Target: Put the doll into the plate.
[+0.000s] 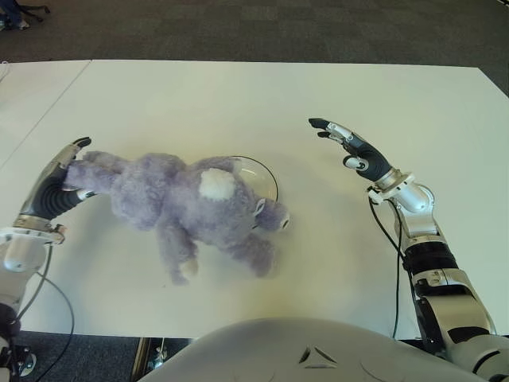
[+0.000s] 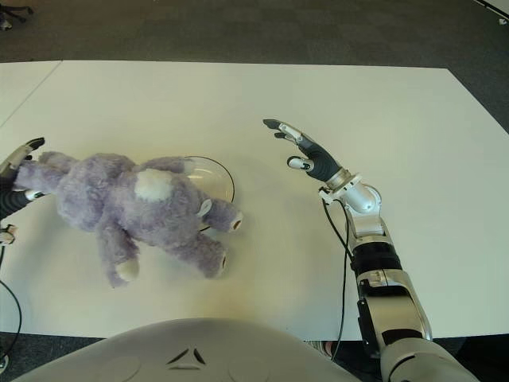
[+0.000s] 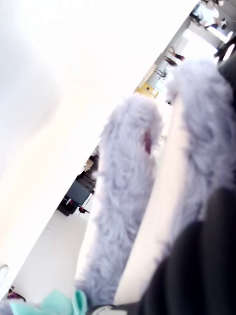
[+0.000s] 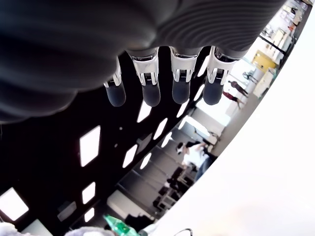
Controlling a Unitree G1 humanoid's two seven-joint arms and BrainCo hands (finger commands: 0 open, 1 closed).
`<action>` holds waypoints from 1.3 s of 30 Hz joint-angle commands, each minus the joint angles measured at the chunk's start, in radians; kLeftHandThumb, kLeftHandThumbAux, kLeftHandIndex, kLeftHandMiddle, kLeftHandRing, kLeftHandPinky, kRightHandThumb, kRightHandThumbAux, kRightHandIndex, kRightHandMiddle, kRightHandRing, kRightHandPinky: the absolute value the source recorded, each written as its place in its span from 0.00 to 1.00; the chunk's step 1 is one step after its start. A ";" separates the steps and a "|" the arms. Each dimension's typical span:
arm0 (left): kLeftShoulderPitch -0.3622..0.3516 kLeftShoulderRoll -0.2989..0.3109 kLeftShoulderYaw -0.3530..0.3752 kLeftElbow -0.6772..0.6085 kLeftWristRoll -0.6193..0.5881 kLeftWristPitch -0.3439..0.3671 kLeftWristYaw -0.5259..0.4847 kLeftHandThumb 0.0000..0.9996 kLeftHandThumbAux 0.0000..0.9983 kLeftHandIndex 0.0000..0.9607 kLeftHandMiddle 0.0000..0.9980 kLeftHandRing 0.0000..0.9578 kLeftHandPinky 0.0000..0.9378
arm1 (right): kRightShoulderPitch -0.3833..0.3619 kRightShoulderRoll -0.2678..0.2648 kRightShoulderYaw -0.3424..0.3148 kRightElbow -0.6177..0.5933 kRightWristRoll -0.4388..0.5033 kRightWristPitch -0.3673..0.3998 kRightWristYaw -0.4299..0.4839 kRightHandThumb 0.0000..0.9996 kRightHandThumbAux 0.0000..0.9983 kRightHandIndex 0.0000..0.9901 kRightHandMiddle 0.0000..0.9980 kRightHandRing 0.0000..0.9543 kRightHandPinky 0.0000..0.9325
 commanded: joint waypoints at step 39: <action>0.065 -0.086 0.332 0.016 0.009 0.024 -0.332 0.00 0.41 0.00 0.00 0.00 0.00 | 0.089 0.004 -0.020 -0.037 0.029 0.022 0.022 0.00 0.26 0.00 0.00 0.00 0.00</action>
